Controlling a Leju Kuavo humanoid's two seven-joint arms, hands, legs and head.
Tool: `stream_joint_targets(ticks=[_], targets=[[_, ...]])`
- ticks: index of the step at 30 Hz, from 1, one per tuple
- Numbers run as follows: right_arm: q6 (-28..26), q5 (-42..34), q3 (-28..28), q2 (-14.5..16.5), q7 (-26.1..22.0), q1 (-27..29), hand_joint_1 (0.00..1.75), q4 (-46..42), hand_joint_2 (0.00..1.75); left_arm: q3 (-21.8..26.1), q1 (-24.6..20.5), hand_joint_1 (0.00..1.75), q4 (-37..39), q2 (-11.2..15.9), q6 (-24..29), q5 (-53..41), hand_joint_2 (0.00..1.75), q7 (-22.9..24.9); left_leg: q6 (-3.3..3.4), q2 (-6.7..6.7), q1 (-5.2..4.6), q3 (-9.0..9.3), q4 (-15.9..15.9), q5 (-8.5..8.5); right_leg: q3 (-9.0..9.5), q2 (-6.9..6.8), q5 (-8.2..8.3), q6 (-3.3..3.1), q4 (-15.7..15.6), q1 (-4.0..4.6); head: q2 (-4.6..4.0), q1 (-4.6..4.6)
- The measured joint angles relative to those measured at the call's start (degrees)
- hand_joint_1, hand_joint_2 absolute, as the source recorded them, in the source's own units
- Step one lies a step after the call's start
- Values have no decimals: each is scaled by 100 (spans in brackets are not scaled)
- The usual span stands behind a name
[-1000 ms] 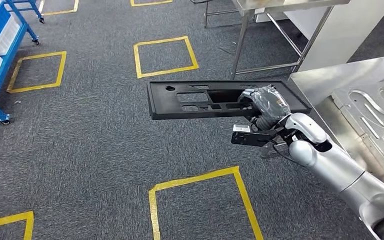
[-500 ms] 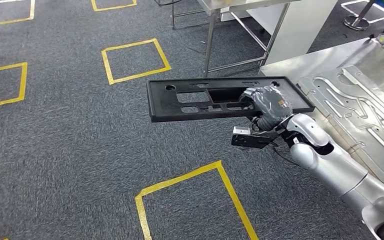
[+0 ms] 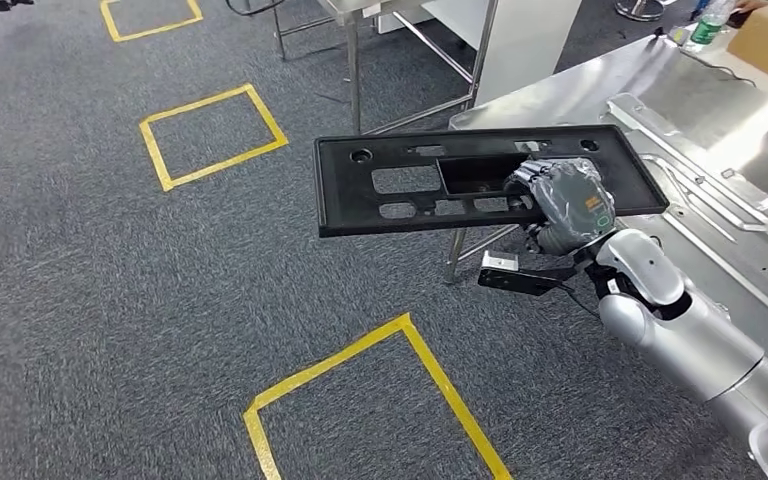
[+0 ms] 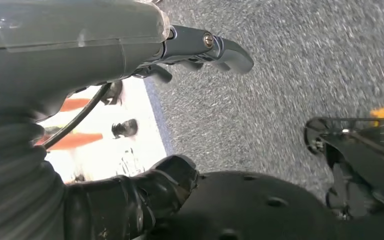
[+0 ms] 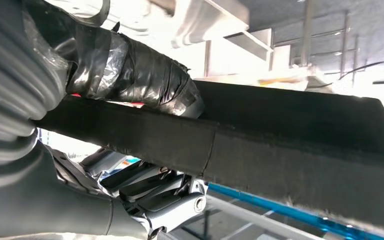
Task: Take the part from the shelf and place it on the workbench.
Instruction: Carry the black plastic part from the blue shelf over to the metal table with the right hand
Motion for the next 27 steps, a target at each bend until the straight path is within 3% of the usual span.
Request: stream_joint_targets(ticks=[2, 3, 5, 7, 9, 11, 13, 15, 17, 18, 19, 20, 22, 24, 26, 27], targets=[[-28, 103, -14, 8, 15, 87, 175, -40, 175, 0, 6, 0, 0, 0, 12, 15, 175, 9, 13, -53, -2, -319, 592, -169, 3, 124, -5, -18, 4, 29, -1, 0], [-42, 175, -27, 20, 31, 143, 175, -54, 175, 0, 7, 0, 0, 0, 22, 25, 175, 17, 32, -64, -5, -378, 657, -106, 7, 192, -7, -23, 7, 45, -1, 0], [-74, 297, -63, 62, 68, 219, 175, -68, 175, 0, 7, 0, 0, 1, 32, 37, 175, 36, 103, -140, -21, -179, 121, 303, 16, 326, -10, -26, 10, 64, -1, -1], [-111, 350, -103, 115, 95, 241, 175, -72, 175, 0, 10, 0, 0, 9, 13, 39, 175, 48, 188, -370, -30, 115, -585, 630, 4, 458, -7, -14, 20, 71, -1, 0], [-135, 350, -151, 142, 104, 257, 175, -72, 175, 0, 3, 0, 0, 17, -18, 39, 175, 48, 223, -491, -39, 242, -868, 682, -29, 565, 14, 35, 16, 43, 0, 0], [-146, 345, -238, 122, 104, 323, 175, -95, 175, 0, -14, 0, 0, 13, -31, 49, 175, 44, 245, -399, -37, 285, -955, 713, -50, 630, 33, 101, -3, 9, 1, -1], [-165, 343, -372, 72, 102, 400, 175, -144, 175, 1, -16, 0, 0, 7, -31, 61, 175, 43, 293, -281, -13, 343, -1078, 768, -134, 447, -97, 146, 167, 26, -1, 7], [-189, 343, -486, 45, 102, 436, 175, -182, 175, 2, 0, 0, 0, 4, -30, 63, 175, 43, 324, -152, -6, 374, -1135, 787, -406, 163, -414, 187, 747, 28, -1, 16], [-198, 343, -539, 47, 105, 482, 175, -195, 175, 2, 12, 0, 0, 4, -30, 65, 175, 43, 326, -26, -7, 375, -1124, 768, -701, 59, -637, 242, 1362, -13, -1, 16], [-198, 343, -551, 47, 106, 510, 175, -197, 175, 2, 14, 0, 0, 4, -30, 65, 175, 43, 316, 37, -3, 377, -1112, 750, -733, 33, -604, 271, 1432, -37, -1, 16], [-199, 343, -561, 46, 103, 533, 175, -199, 175, 2, 13, 0, 0, 3, -30, 65, 175, 43, 301, 98, 5, 381, -1094, 728, -657, 2, -473, 298, 1288, -59, -1, 15], [-200, 343, -574, 45, 101, 545, 175, -208, 175, 2, 11, 0, 0, 2, -31, 65, 175, 43, 277, 157, 14, 388, -1068, 698, -475, -60, -273, 322, 947, -77, -1, 16], [-200, 343, -607, 43, 100, 547, 175, -230, 175, 2, 7, 0, 0, 3, -31, 65, 175, 42, 206, 254, 5, 396, -1003, 631, -114, -276, -34, 327, 252, -56, -1, 15], [-200, 343, -638, 39, 102, 557, 175, -246, 175, 2, -2, 0, 0, 6, -32, 65, 175, 40, 135, 335, -24, 403, -968, 585, -6, -354, -33, 267, 23, -7, 0, 14], [-202, 343, -661, 34, 103, 577, 175, -254, 175, 2, -14, 0, 0, 7, -32, 65, 175, 41, 75, 411, -28, 419, -963, 551, -19, -229, -26, 187, 28, -2, 1, 11], [-207, 352, -674, 32, 103, 586, 175, -263, 175, 2, -20, 0, 0, 7, -32, 65, 175, 45, 45, 377, -17, 414, -922, 503, -15, -176, -22, 153, 20, -8, 1, 11]])
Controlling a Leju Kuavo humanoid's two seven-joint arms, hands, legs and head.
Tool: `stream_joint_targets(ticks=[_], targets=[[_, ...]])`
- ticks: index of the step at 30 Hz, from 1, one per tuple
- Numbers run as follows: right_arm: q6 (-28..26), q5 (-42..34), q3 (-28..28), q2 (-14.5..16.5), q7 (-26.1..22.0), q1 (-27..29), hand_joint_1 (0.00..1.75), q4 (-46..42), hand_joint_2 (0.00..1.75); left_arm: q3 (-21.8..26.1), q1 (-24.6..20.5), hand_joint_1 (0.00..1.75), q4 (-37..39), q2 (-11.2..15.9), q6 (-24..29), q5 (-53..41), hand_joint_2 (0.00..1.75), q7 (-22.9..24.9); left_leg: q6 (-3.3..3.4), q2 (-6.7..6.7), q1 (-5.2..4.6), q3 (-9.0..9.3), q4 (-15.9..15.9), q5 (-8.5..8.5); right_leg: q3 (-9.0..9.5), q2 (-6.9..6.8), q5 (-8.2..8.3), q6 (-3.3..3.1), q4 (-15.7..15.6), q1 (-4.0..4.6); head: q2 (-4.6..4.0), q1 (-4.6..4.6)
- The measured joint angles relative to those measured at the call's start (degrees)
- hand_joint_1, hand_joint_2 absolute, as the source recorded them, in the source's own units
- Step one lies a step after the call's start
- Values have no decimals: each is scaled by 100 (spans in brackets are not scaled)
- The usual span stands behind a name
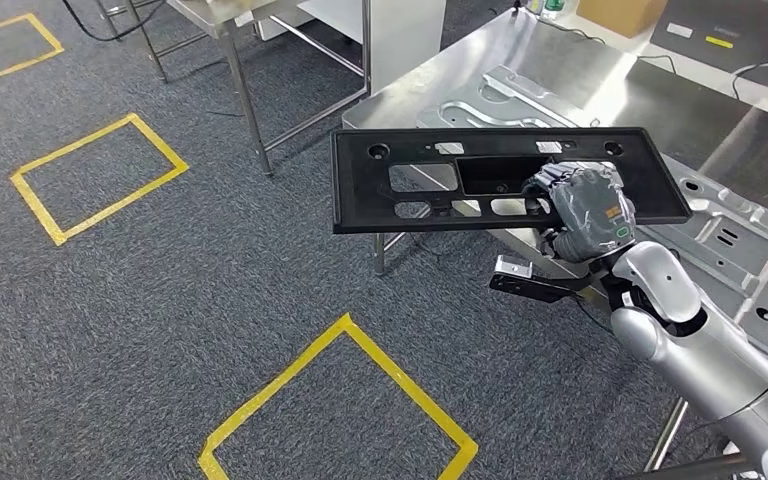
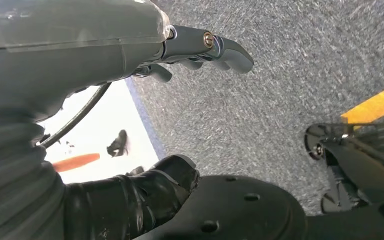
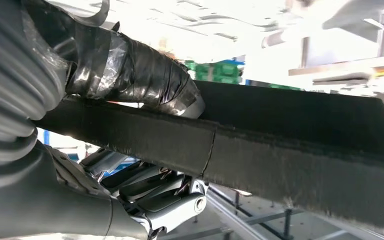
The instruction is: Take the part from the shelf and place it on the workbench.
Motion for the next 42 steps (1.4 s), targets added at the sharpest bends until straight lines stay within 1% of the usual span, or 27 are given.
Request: stream_joint_targets(ticks=[2, 4, 5, 6, 7, 8, 10, 11, 12, 14, 15, 16, 17, 18, 19, 20, 21, 22, 23, 24, 25, 26, 27, 29, 32, 36, 42], targets=[[-28, 44, -28, -3, 2, 9, 175, -24, 175, 0, 1, 0, 0, 0, -4, -1, 175, 22, -41, -198, 24, -149, 361, -240, 17, 96, 9, -76, -23, -19, -1, -1], [-75, 90, -47, -1, 7, 36, 175, -35, 175, 0, 12, 0, 0, 0, -19, -5, 175, 56, -47, -384, 33, -509, 1114, -585, 19, 191, 5, -120, -21, -1, -1, -1], [-96, 101, -60, 1, 9, 66, 175, -35, 175, 0, 17, 0, 0, 0, -31, -8, 175, 70, -44, -416, 33, -691, 1452, -687, 21, 249, 3, -130, -19, 11, -1, -1], [-106, 109, -86, 1, 9, 103, 175, -34, 175, 0, 22, 0, 0, 0, -45, -13, 175, 79, -32, -431, 32, -800, 1623, -680, 23, 310, 2, -135, -15, 25, -1, -1], [-111, 124, -123, 1, 10, 138, 175, -33, 175, 0, 25, 0, 0, 0, -60, -19, 175, 84, -12, -440, 31, -810, 1578, -560, 28, 376, 0, -137, -11, 37, 0, -1], [-111, 145, -169, -1, 10, 163, 175, -30, 175, 0, 29, 0, 0, 0, -72, -26, 175, 89, 21, -467, 25, -719, 1323, -352, 32, 443, -1, -139, -8, 46, 0, -1], [-108, 202, -278, -12, 12, 185, 175, -13, 175, 0, 38, 0, 0, 2, -77, -37, 175, 87, 114, -678, 19, -416, 574, 56, 27, 572, -1, -132, 2, 54, 0, 0], [-98, 246, -333, -23, 26, 188, 175, 6, 175, 0, 40, 0, 0, 4, -74, -40, 175, 83, 146, -782, 15, -295, 292, 158, 14, 631, 4, -118, 7, 49, 0, 0], [-45, 324, -388, -43, 82, 181, 175, 41, 175, -1, 40, 0, 0, 5, -72, -51, 175, 76, 168, -853, 12, -227, 132, 190, -2, 683, 15, -92, 7, 36, 0, 0], [164, 611, -465, -113, 331, 56, 175, 250, 175, -9, 24, 0, 0, 5, -86, -114, 175, 81, 190, -803, 1, -190, 42, 188, -25, 784, 51, -13, -18, 7, 0, -2], [273, 803, -485, -163, 493, -143, 175, 544, 175, -24, 12, 0, 1, 2, -104, -162, 175, 98, 217, -755, 2, -178, 0, 216, -36, 763, 53, 23, -12, -6, -1, -2], [331, 991, -492, -217, 618, -479, 175, 1027, 175, -48, 1, 0, 1, -3, -121, -209, 175, 127, 252, -709, 4, -167, -47, 250, -74, 666, 7, 56, 48, -8, -1, 5], [326, 1139, -492, -264, 673, -917, 175, 1650, 175, -73, -10, 0, 2, -7, -133, -248, 175, 156, 287, -665, 4, -166, -91, 286, -159, 529, -103, 87, 217, -8, -1, 10], [264, 1238, -492, -294, 667, -1363, 175, 2316, 175, -95, -15, 0, 2, -10, -142, -275, 175, 179, 313, -636, -1, -175, -113, 312, -285, 369, -266, 113, 494, -12, -1, 16], [151, 1280, -494, -313, 598, -1750, 175, 2967, 175, -109, -11, 0, 2, -10, -143, -290, 175, 195, 329, -619, -7, -190, -118, 324, -438, 264, -447, 145, 843, -11, -1, 22], [9, 1278, -496, -319, 494, -2016, 175, 3504, 175, -114, -3, 0, 1, -9, -142, -298, 175, 201, 334, -606, -6, -198, -115, 328, -574, 224, -584, 172, 1180, -15, 0, 21], [-136, 1257, -496, -317, 393, -2169, 175, 3945, 175, -116, 8, 0, 1, -9, -140, -300, 175, 207, 331, -598, 0, -194, -110, 326, -645, 212, -629, 196, 1384, -22, 0, 22], [-260, 1230, -496, -306, 299, -2249, 175, 4309, 175, -120, 17, 0, 1, -9, -138, -301, 175, 212, 322, -585, 9, -186, -101, 319, -628, 206, -571, 216, 1397, -33, 0, 22], [-343, 1214, -493, -289, 238, -2283, 175, 4585, 175, -125, 19, 0, 2, -14, -136, -301, 175, 219, 308, -570, 18, -178, -84, 306, -504, 195, -411, 232, 1175, -50, 0, 21], [-389, 1201, -491, -268, 209, -2293, 175, 4796, 175, -133, 16, 0, 2, -19, -136, -302, 175, 229, 286, -557, 22, -177, -59, 287, -316, 172, -221, 243, 796, -71, -1, 22], [-414, 1200, -488, -241, 214, -2301, 175, 4957, 175, -140, 11, 0, 2, -24, -136, -301, 175, 238, 260, -541, 13, -189, -35, 268, -130, 146, -100, 245, 433, -72, -1, 22], [-427, 1207, -483, -215, 235, -2311, 175, 5077, 175, -148, 5, 0, 2, -27, -135, -301, 175, 249, 235, -528, 1, -208, -7, 253, 2, 131, -22, 226, 146, -65, -1, 22], [-432, 1222, -474, -186, 272, -2324, 175, 5161, 175, -154, 0, 0, 2, -28, -133, -300, 175, 256, 209, -518, -12, -226, 8, 246, 62, 125, -13, 200, 0, -50, -1, 21], [-430, 1271, -454, -101, 357, -2345, 175, 5302, 175, -164, -7, 0, 2, -26, -120, -300, 175, 253, 225, -502, -37, -246, 20, 234, 65, 146, -21, 153, -48, -39, 0, 19], [-430, 1311, -432, 52, 419, -2358, 175, 5487, 175, -188, -17, 0, 2, -24, -84, -301, 175, 206, 295, -487, -41, -213, -8, 238, 72, 169, -22, 135, -58, -36, 0, 16], [-439, 1311, -400, 219, 397, -2359, 175, 5636, 175, -212, -24, 0, 2, -22, -68, -303, 175, 168, 274, -486, -31, -190, -56, 265, 71, 167, -29, 75, -55, -18, 1, 15], [-462, 1299, -339, 360, 345, -2343, 175, 5742, 175, -231, -21, 0, 2, -22, -60, -309, 175, 160, 222, -489, -12, -187, -81, 286, 67, 159, -32, 37, -50, 1, 1, 15]])
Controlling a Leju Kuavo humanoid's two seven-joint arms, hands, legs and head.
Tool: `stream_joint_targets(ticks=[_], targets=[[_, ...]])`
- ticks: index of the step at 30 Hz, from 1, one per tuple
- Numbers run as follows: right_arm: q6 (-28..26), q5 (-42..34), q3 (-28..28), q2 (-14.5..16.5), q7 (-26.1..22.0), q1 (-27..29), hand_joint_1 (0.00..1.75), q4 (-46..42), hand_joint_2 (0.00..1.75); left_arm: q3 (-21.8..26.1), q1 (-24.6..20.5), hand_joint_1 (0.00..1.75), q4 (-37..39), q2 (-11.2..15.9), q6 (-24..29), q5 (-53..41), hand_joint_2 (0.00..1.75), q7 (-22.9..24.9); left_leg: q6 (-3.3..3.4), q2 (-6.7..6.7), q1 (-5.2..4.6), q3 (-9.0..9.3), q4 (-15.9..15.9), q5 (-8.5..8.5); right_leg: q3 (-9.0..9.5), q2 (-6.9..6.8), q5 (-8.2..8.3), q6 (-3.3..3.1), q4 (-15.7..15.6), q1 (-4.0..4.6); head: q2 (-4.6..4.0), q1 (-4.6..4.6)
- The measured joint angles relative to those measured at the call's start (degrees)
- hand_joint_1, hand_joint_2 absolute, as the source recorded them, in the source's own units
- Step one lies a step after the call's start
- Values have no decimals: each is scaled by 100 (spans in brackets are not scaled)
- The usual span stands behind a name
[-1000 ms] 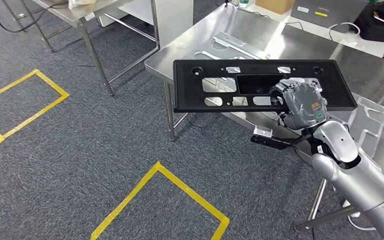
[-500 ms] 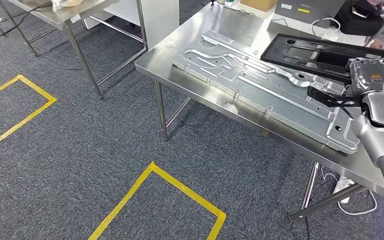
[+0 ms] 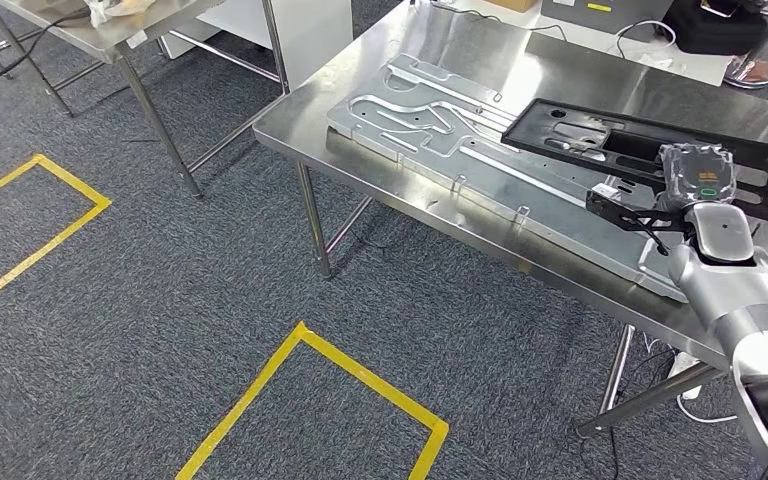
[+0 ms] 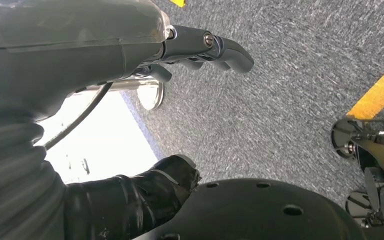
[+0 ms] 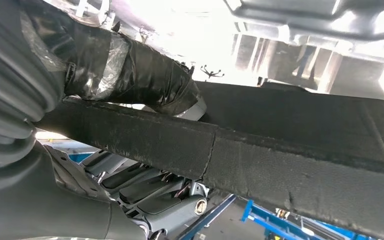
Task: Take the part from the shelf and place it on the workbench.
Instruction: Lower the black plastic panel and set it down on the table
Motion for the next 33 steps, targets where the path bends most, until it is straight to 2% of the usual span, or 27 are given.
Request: stream_joint_targets(ticks=[4, 14, 16, 19, 21, 23, 24, 25, 26, 27, 28, 29, 30, 31, 33], targets=[[-177, -30, 4, 78, -75, 166, 175, 3, 175, -5, 1, 0, 0, -1, 76, 8, 175, 6, -84, 0, 13, -1, -3, -4, 0, -2, -1, -3, 4, 24, 0, 1], [-267, -6, 34, 340, -72, 460, 175, -62, 175, -5, 1, 0, 0, -4, 45, 8, 175, -1, -96, 1, 7, -12, 19, -9, 1, -7, 1, -1, 4, 5, 0, 2], [-265, -5, 35, 362, -72, 471, 175, -62, 175, -5, 2, 0, -1, -3, 44, 8, 175, -1, -88, 1, -4, -23, 39, -19, 5, -10, 10, 11, -11, -13, 0, 1], [-262, 1, 35, 372, -72, 494, 175, -114, 175, -7, 2, 0, -1, 3, 43, 7, 175, -3, 9, 11, -6, 60, -119, 41, 78, -6, 63, 70, -142, -32, 0, 0], [-258, 4, 35, 368, -73, 499, 175, -156, 175, -10, 3, 0, 0, -2, 34, 4, 175, -14, 59, 37, 49, 205, -361, 153, 26, 3, -57, 89, 10, -25, -1, 3], [-249, 5, 35, 369, -66, 492, 175, -164, 175, -13, 3, 0, 0, -5, 26, 2, 175, -30, 56, 55, 89, 260, -438, 186, -274, 10, -355, 125, 621, -60, -2, 7], [-244, 5, 35, 369, -63, 501, 175, -163, 175, -14, 3, 0, 0, -5, 23, 1, 175, -34, 34, 56, 103, 261, -422, 172, -451, 11, -469, 161, 957, -84, -2, 6], [-240, 5, 35, 369, -63, 515, 175, -163, 175, -15, 4, 0, 0, -5, 22, 1, 175, -38, 7, 56, 120, 261, -394, 146, -574, 9, -503, 203, 1173, -115, -2, 7], [-237, 6, 35, 369, -67, 529, 175, -162, 175, -15, 7, 0, 0, -6, 21, 1, 175, -40, -31, 56, 145, 259, -350, 110, -601, 5, -429, 250, 1187, -151, -2, 6], [-234, 7, 35, 368, -72, 539, 175, -162, 175, -15, 10, 0, 0, -6, 21, 2, 175, -46, -78, 55, 181, 256, -287, 61, -519, -2, -262, 302, 987, -191, -2, 6], [-233, 7, 35, 369, -75, 542, 175, -162, 175, -15, 14, 0, 0, -6, 20, 2, 175, -54, -136, 55, 216, 247, -203, -4, -368, -14, -91, 366, 651, -232, -2, 8], [-229, 8, 35, 382, -77, 540, 175, -157, 175, -15, 13, 0, -2, 5, 21, 3, 175, -62, -206, 52, 233, 224, -117, -70, -237, -14, 17, 421, 381, -251, -2, 13], [-227, 9, 36, 381, -78, 530, 175, -152, 175, -15, 12, 0, -2, 11, 22, 4, 175, -71, -271, 48, 243, 192, -22, -132, -146, 5, 61, 410, 198, -253, -2, 15], [-223, 10, 39, 391, -80, 532, 175, -148, 175, -16, 7, 0, -2, 17, 24, 4, 175, -79, -327, 41, 236, 170, 45, -175, -124, 23, 30, 361, 147, -245, -1, 12], [-218, 11, 46, 396, -87, 542, 175, -143, 175, -16, 6, 0, -1, 19, 26, 5, 175, -88, -387, 30, 225, 136, 96, -209, -160, 58, -38, 179, 229, -220, -1, 9]])
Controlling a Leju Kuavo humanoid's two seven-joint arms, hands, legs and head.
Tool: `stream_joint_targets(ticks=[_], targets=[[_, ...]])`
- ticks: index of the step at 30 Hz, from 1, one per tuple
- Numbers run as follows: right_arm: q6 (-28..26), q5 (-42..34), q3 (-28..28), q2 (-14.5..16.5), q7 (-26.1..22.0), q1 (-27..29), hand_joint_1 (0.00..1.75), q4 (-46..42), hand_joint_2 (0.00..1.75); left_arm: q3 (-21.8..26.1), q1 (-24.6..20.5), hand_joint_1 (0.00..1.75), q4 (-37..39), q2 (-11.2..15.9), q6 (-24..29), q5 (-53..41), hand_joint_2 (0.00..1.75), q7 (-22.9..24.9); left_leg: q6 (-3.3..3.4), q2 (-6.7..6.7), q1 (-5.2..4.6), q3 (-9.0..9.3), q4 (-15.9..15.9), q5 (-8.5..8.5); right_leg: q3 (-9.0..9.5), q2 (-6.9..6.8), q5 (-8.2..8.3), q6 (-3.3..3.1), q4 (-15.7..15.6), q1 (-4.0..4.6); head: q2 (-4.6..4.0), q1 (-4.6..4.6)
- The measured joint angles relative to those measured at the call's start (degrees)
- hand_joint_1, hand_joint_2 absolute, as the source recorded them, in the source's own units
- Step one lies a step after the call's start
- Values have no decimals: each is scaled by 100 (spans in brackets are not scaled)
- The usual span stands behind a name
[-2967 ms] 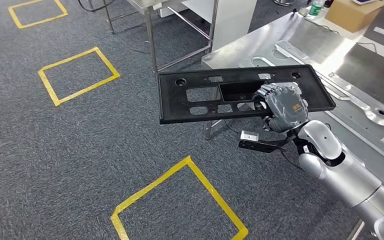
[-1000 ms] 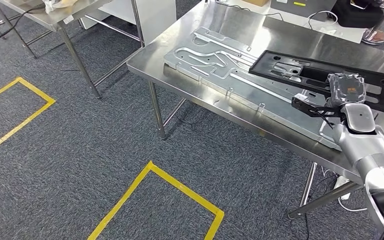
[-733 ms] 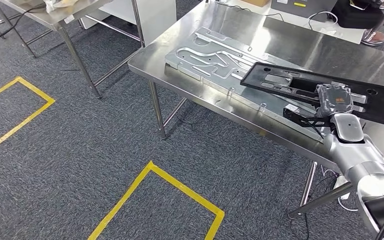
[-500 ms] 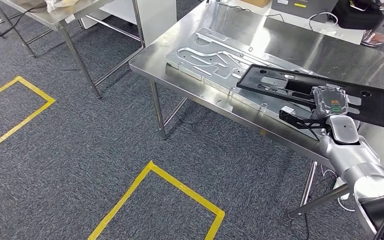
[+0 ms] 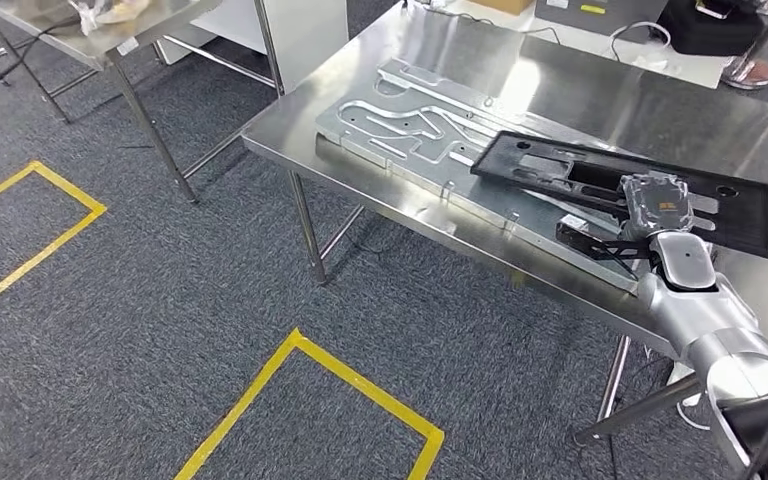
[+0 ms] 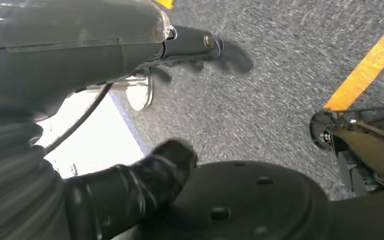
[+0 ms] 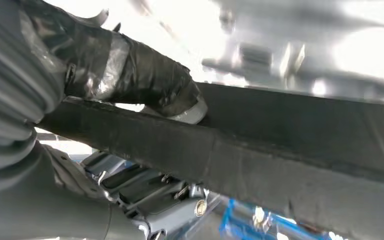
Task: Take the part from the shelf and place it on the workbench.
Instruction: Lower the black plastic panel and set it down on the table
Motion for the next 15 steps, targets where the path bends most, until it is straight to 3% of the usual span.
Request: stream_joint_targets(ticks=[3, 4, 6, 8, 9, 10, 12, 13, 14, 15], targets=[[-3, -1, 6, 10, -14, -6, 175, -26, 175, 0, -4, 0, -1, -1, 0, 0, 175, -1, -35, 14, 11, -76, 201, -152, 13, -2, -57, -156, 39, 25, 0, -9], [-4, -1, 6, 5, -14, -19, 175, -38, 175, 0, -8, 0, -1, -1, -1, 0, 175, -1, -21, 16, 5, -210, 464, -276, 39, -4, -71, -190, 34, 47, 0, -13], [-5, 2, 6, 7, -5, -39, 175, -45, 175, -1, -9, 0, -1, 0, -1, 0, 175, -4, 44, 14, -44, -651, 1214, -535, 78, -9, -103, -242, 24, 115, 0, -19], [-4, 11, 8, 22, 2, -40, 175, -44, 175, -2, 3, 0, 1, -1, -2, -2, 175, -9, 155, 9, -130, -983, 1643, -546, 115, -5, -142, -301, 21, 208, 0, -18], [-4, 19, 9, 28, 1, -42, 175, -44, 175, -2, 11, 0, 1, -1, -2, -3, 175, -10, 249, 3, -191, -1003, 1560, -397, 143, 2, -161, -331, 17, 263, 1, -18], [-1, 27, 11, 33, 0, -48, 175, -44, 175, -2, 18, 0, 1, -1, -2, -5, 175, -11, 381, -10, -269, -926, 1286, -170, 176, 10, -179, -359, 9, 317, 1, -18], [16, 46, 13, 46, -2, -84, 175, -28, 175, -2, 22, 0, 1, 20, -2, -15, 175, -13, 723, -43, -434, -660, 578, 216, 239, 28, -208, -399, -27, 377, 1, -6], [33, 53, 13, 55, -4, -112, 175, -10, 175, -3, 19, 0, 0, 33, -2, -20, 175, -15, 851, -51, -501, -543, 315, 302, 262, 34, -214, -398, -58, 363, 0, -7], [45, 60, 14, 62, -16, -133, 175, 13, 175, -3, 16, 0, 0, 39, -2, -22, 175, -19, 934, -52, -543, -473, 159, 318, 290, 38, -202, -384, -91, 339, -1, -7], [51, 64, 15, 67, -32, -137, 175, 34, 175, -4, 14, 0, 0, 41, -1, -17, 175, -22, 964, -40, -561, -411, 58, 318, 316, 35, -167, -358, -106, 328, -1, -11]])
